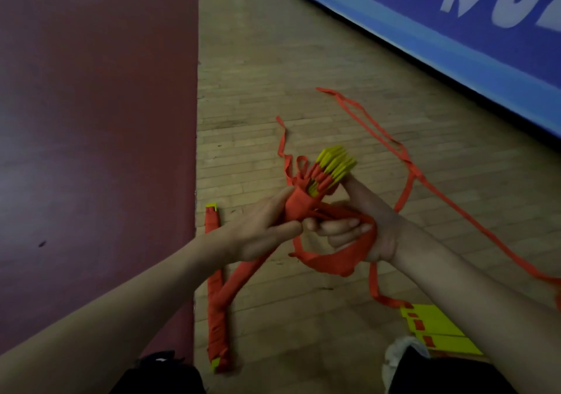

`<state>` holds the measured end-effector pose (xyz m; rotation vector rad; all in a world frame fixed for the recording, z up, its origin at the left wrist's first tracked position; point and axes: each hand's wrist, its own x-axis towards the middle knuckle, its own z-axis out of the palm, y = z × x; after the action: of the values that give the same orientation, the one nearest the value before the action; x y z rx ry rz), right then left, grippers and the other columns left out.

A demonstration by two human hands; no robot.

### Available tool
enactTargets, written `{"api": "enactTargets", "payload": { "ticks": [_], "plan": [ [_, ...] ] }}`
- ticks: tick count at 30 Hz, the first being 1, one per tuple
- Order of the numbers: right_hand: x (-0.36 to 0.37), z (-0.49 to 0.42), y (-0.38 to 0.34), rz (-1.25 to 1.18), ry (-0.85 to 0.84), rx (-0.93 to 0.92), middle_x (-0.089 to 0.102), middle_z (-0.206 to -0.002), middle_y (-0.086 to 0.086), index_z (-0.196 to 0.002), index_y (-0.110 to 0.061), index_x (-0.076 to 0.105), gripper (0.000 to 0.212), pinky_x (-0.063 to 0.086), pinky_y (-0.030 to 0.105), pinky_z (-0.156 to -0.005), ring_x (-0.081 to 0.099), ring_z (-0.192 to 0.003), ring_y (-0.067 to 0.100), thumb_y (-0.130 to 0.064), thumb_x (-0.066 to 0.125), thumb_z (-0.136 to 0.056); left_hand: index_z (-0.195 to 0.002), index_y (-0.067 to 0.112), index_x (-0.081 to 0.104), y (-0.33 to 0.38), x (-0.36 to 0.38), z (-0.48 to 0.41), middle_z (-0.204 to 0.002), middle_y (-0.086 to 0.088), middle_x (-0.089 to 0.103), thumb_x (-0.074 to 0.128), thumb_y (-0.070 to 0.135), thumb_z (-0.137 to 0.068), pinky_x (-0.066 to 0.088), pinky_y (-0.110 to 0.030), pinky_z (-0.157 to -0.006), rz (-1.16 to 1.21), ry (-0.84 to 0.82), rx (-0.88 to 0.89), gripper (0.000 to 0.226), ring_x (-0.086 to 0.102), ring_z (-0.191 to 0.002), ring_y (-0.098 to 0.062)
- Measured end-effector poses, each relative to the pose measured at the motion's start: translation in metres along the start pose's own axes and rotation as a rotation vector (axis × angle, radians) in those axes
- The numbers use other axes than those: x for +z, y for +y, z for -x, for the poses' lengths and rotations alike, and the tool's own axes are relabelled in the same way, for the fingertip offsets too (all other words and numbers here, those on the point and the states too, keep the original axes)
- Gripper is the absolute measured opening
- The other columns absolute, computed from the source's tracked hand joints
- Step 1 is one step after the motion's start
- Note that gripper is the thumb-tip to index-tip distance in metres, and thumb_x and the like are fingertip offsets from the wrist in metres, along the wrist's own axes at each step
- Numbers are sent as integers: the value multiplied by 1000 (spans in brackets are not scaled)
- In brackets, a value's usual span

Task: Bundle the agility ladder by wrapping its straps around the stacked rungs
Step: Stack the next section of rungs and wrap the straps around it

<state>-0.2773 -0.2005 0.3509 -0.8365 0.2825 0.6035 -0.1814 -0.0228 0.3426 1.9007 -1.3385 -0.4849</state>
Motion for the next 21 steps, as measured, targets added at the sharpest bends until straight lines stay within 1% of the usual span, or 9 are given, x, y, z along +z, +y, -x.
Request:
{"api": "enactTargets", "payload": {
  "ticks": [2,3,5,7,10,13,15,17,21],
  "plan": [
    [-8,-1,0,-161,-272,55,53,-49,6,-99,13,59,85,42,19,-40,38,-35,7,-69,58,-76,-104,41,45,-1,-1,-2,-81,16,53,46,48,-74,39,-22,-69,76,-12,-21,30,49,-70,2],
    [-11,-1,0,-200,-344,70,53,-51,7,-105,15,56,88,42,22,-43,37,-38,8,-68,60,-76,-109,39,46,0,-1,-2,-82,17,55,47,48,-75,41,-23,-71,112,-22,-29,36,51,-73,2],
    [-11,-1,1,-175,-426,33,44,-52,4,-111,15,53,92,38,22,-47,36,-41,8,-70,60,-75,-121,29,48,1,-1,-3,-83,14,57,51,42,-75,46,-34,-75,241,-15,-39,47,54,-76,-3],
    [-9,0,2,-161,-495,-6,35,-55,1,-112,14,53,94,34,20,-46,35,-41,7,-71,60,-73,-123,27,47,4,-3,-4,-80,3,56,54,35,-74,48,-43,-71,354,9,-26,51,54,-73,-13],
    [-7,2,2,-117,-523,-56,34,-58,0,-115,12,53,98,32,19,-45,33,-40,5,-74,61,-69,-120,18,50,10,-8,-5,-75,-3,54,54,34,-67,47,-33,-62,421,32,-31,55,52,-67,-15],
    [-7,4,4,-25,-547,-77,32,-64,-2,-121,8,52,93,30,15,-46,30,-43,2,-68,66,-70,-111,16,52,6,-10,-7,-73,-3,54,55,31,-66,45,-35,-61,455,-1,-60,47,52,-65,-18],
    [-7,7,5,76,-494,-106,31,-64,-5,-121,3,56,70,29,12,-47,29,-42,1,-52,69,-79,-102,15,52,3,-10,-6,-75,-10,54,55,28,-67,45,-37,-61,468,-22,-93,38,52,-64,-22],
    [-7,9,4,183,-327,-113,32,-56,-10,-108,-4,67,42,30,10,-44,29,-38,0,-37,72,-82,-105,6,50,5,-9,-4,-76,-13,54,56,25,-66,45,-35,-58,486,-47,-130,44,52,-62,-23],
    [-5,22,-5,383,14,-166,43,-46,-8,-74,-12,75,24,37,15,-46,38,-40,1,-35,70,-75,-108,11,51,8,-10,-3,-72,-9,55,65,31,-67,45,-36,-57,560,-94,-135,48,53,-61,-26]
  ]
}}
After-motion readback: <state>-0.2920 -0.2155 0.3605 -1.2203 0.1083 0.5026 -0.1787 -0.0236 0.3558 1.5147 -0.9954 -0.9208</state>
